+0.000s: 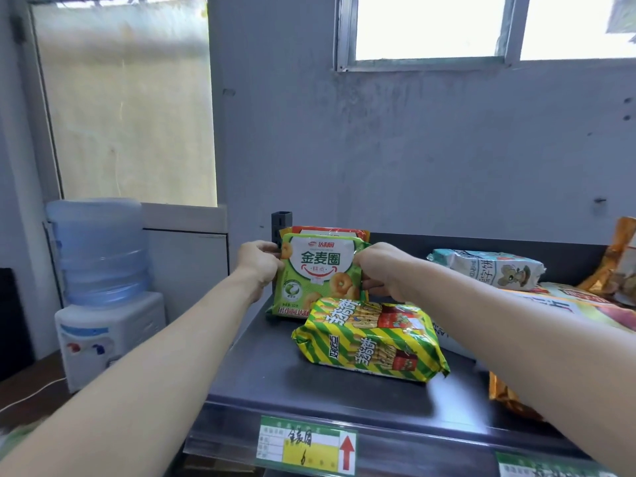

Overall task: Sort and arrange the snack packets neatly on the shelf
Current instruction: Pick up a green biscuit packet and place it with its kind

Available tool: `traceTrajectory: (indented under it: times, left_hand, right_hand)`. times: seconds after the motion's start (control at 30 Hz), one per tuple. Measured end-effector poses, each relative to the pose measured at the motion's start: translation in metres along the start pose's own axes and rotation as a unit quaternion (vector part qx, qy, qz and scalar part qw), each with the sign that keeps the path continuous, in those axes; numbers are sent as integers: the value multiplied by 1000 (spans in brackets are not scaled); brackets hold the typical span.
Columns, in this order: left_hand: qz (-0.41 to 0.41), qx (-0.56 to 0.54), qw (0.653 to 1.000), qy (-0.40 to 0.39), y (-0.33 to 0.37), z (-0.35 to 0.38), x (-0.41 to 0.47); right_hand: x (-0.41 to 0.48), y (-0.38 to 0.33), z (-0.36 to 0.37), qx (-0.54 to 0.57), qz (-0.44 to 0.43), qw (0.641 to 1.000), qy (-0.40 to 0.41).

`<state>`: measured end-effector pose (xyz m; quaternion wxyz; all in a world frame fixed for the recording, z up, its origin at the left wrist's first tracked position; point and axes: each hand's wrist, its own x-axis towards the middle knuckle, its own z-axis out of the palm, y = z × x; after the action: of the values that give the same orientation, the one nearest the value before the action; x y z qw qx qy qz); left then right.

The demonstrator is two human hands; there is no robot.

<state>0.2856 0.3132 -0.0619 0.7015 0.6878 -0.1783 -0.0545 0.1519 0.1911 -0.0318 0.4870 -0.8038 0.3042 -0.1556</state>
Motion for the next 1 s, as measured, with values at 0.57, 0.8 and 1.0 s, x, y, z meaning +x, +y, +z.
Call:
traceTrajectory:
  times: [0.57,0.8,1.0]
  left_hand:
    - [50,35,998,-6,-6,4,-14]
    - [28,75,997,15,-1,-2,-20]
    - [63,104,991,56,12,0,-36]
  right_hand:
    - [6,8,-2,37,7,999,1]
    - [-1,9,-11,-1,-8,1000,12]
    - [-15,8,-31,-25,-44,998,41]
